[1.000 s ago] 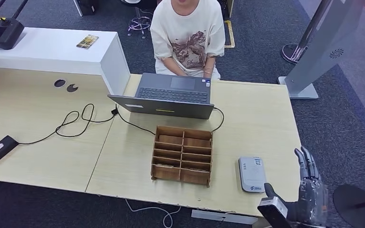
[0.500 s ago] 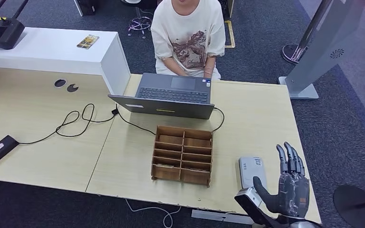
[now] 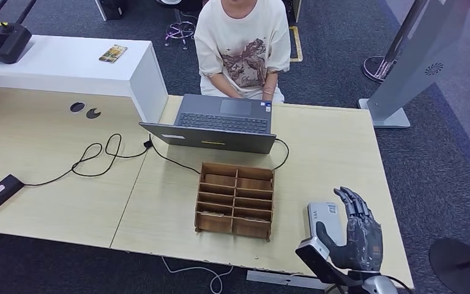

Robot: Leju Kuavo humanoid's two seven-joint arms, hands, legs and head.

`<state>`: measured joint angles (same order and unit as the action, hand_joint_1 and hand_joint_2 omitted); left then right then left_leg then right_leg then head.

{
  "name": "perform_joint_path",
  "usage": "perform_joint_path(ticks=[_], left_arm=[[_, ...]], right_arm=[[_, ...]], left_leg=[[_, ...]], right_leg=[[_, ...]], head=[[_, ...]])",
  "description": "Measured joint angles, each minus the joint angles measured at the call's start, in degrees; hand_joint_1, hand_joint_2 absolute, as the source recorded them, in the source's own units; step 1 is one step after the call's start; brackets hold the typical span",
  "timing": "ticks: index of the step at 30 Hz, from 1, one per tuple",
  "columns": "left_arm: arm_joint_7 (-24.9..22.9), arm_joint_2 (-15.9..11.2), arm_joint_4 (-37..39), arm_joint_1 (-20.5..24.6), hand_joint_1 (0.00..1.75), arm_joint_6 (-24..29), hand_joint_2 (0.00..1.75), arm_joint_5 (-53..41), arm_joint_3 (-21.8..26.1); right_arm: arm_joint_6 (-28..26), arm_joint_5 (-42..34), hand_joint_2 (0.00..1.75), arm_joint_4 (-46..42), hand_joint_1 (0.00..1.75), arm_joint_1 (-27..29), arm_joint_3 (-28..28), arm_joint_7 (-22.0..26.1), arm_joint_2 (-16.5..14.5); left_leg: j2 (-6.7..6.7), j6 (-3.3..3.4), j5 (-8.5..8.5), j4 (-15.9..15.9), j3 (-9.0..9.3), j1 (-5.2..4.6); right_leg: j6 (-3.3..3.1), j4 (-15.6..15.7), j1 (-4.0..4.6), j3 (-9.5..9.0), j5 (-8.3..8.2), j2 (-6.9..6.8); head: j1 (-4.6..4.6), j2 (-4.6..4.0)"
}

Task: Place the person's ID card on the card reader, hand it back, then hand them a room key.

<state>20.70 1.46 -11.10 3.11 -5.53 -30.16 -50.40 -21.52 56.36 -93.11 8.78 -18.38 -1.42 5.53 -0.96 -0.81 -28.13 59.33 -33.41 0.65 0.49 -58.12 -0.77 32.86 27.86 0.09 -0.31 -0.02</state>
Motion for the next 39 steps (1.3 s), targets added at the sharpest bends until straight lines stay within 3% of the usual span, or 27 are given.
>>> perform_joint_path(ticks=[4,9,15,25,33,39], left_arm=[[0.01,0.0,0.0,-0.03,0.0,0.19,0.0,0.0,0.0],[0.02,0.0,0.0,-0.06,0.0,0.27,0.0,0.0,0.01],[0.02,0.0,0.0,-0.11,0.0,0.44,0.0,0.0,0.0],[0.02,0.0,0.0,-0.19,0.0,0.55,0.0,0.0,0.0],[0.02,-0.02,0.0,-0.21,0.0,0.57,0.0,0.0,0.0],[0.02,-0.03,0.0,-0.21,0.0,0.57,0.0,0.0,0.0]], right_arm=[[0.47,-1.09,1.75,0.0,0.57,0.01,-0.24,0.73,-0.13],[0.85,-1.44,1.75,0.22,0.96,-0.02,-0.9,1.36,-0.13],[1.52,-1.15,1.75,3.11,1.08,-0.78,-4.38,2.16,-0.23],[1.22,-0.45,1.75,5.79,0.93,-1.51,-7.77,1.99,-0.79],[1.57,0.63,1.75,7.25,0.99,-2.34,-9.56,1.02,-1.73],[1.9,2.44,1.75,7.81,0.87,-2.85,-10.26,-0.07,-2.34]], left_leg=[[0.0,0.0,0.0,0.0,0.0,0.0],[0.01,0.0,0.0,0.0,-0.01,0.0],[-0.01,0.0,0.0,0.0,-0.01,0.0],[0.0,0.0,0.0,-0.01,-0.02,0.0],[0.0,0.0,0.0,-0.01,-0.02,0.0],[0.0,0.0,0.0,-0.01,-0.02,0.01]], right_leg=[[0.0,0.0,0.0,0.0,0.0,0.0],[0.0,0.0,0.0,0.0,0.0,0.0],[0.0,0.0,0.0,0.0,0.0,-0.01],[0.0,0.0,0.0,0.0,0.0,-0.01],[0.0,0.0,0.0,0.0,0.0,-0.01],[0.0,-0.01,0.0,0.0,0.0,-0.01]], head=[[0.0,0.0],[0.01,0.0],[0.0,0.0],[0.0,0.0],[0.0,0.0],[0.0,0.0]])
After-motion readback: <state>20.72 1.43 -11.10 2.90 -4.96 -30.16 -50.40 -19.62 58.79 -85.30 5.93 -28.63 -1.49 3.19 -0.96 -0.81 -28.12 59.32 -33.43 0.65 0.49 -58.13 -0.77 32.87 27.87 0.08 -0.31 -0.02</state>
